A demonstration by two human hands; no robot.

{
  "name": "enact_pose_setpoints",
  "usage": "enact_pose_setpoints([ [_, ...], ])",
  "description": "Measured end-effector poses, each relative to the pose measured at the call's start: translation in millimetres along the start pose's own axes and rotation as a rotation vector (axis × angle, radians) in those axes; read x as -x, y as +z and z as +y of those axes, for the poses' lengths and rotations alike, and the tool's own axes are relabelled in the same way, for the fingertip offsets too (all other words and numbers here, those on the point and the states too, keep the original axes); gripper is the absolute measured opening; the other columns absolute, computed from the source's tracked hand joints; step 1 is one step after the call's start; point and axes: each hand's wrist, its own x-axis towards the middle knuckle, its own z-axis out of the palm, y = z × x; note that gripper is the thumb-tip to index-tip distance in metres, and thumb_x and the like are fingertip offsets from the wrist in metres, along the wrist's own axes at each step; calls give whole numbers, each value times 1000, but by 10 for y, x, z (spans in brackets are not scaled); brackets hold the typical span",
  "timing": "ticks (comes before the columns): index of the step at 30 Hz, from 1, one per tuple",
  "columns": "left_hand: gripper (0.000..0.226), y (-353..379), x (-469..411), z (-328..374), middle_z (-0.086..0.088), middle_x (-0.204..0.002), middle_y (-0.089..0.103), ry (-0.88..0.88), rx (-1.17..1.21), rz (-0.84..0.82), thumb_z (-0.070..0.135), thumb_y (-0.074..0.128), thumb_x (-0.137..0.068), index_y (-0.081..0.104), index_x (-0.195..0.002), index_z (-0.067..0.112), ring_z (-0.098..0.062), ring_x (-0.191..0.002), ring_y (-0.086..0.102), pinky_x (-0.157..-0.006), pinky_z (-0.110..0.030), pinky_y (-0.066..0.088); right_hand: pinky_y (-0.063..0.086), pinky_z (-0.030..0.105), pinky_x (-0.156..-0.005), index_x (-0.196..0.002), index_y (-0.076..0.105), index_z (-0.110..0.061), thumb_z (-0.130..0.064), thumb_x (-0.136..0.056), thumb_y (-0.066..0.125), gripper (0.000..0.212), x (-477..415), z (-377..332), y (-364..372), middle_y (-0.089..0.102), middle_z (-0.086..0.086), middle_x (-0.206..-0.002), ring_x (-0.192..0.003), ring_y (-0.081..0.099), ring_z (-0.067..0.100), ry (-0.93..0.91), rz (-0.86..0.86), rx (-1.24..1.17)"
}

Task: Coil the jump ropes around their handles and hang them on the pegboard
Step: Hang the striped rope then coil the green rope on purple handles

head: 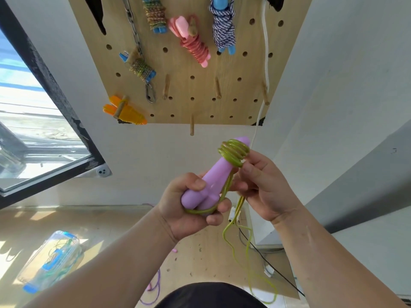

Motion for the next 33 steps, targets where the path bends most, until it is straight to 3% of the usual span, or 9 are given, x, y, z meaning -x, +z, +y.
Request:
enact_pose_setpoints([
  [5, 54, -77, -36, 10, -22, -108, 67, 26, -6, -59, 21, 72, -77, 64, -123, -6, -38, -94, 69, -92, -61, 54, 20, 26, -50, -126, 58, -14, -52, -71, 85, 72, 16, -23, 59, 44, -13, -58, -50, 31, 7, -16, 32, -8],
  [8, 52, -105, -8, 6, -25, -115, 66, 46, -1, -74, 22, 65, -86, 60, -129, -7, -40, -104, 67, -98, -60, 49, 15, 33, -52, -123, 54, -16, -56, -75, 80, 68, 27, -58, 102, 62, -6, -72, -52, 28, 13, -23, -18, 79],
  [11, 55, -209, 13, 17, -28, -126, 63, 54, 13, -87, 25, 59, -93, 53, -138, -7, -41, -108, 66, -97, -55, 50, 12, 37, -53, -122, 48, -1, -49, -79, 81, 73, 23, -88, 160, 58, 26, -100, -55, 23, 19, -13, 43, 88],
  [15, 54, -204, 39, 101, -32, -131, 61, 51, -116, 54, 26, 62, -88, 62, -133, -3, -48, -116, 63, -95, -59, 53, 27, 20, -43, -103, 51, -11, -22, -89, 71, 26, 41, -93, 218, 64, -7, -67, -44, 44, 7, -5, 118, 19],
  [18, 45, -114, 30, 128, -30, -115, 68, 174, -380, 520, 24, 67, -79, 69, -117, 0, -45, -99, 68, -74, -47, 61, 24, 19, -41, -97, 52, -12, -16, -83, 66, 21, 3, -89, 266, 61, -10, -60, -40, 37, 2, -22, 248, 14],
  [21, 51, -41, 27, 41, 5, -110, 70, 387, -987, 781, 36, 75, -72, 60, -120, 28, -20, -99, 68, -73, -29, 57, 29, 23, -43, -96, 56, -13, -10, -89, 69, 15, -58, 18, 273, 64, -2, -70, -44, 39, 7, -8, 407, 51],
  [23, 75, -1, 13, -64, 19, -121, 58, 439, -1403, 805, 45, 84, -64, 45, -127, 42, -4, -107, 60, -81, -25, 53, 49, 30, -53, -102, 57, -12, -9, -91, 69, 17, -71, 95, 351, 70, 3, -85, -64, 64, 17, 1, 470, -1],
  [26, 79, 7, -85, -183, 19, -115, 51, 546, -1593, 891, 41, 87, -63, 40, -126, 35, -7, -102, 56, -79, -28, 50, 55, 31, -57, -106, 55, -8, -7, -92, 68, 19, -85, 121, 444, 71, 7, -92, -76, 70, 21, -24, 532, -85],
  [33, 56, -134, -85, -227, 8, -103, 58, 667, -1597, 871, 21, 80, -78, 53, -127, 16, -6, -90, 53, -73, -8, 40, 24, 22, -41, -96, 53, -15, -11, -96, 65, 12, -78, 22, 342, 53, -7, -63, -43, 29, 7, 4, 489, 62],
])
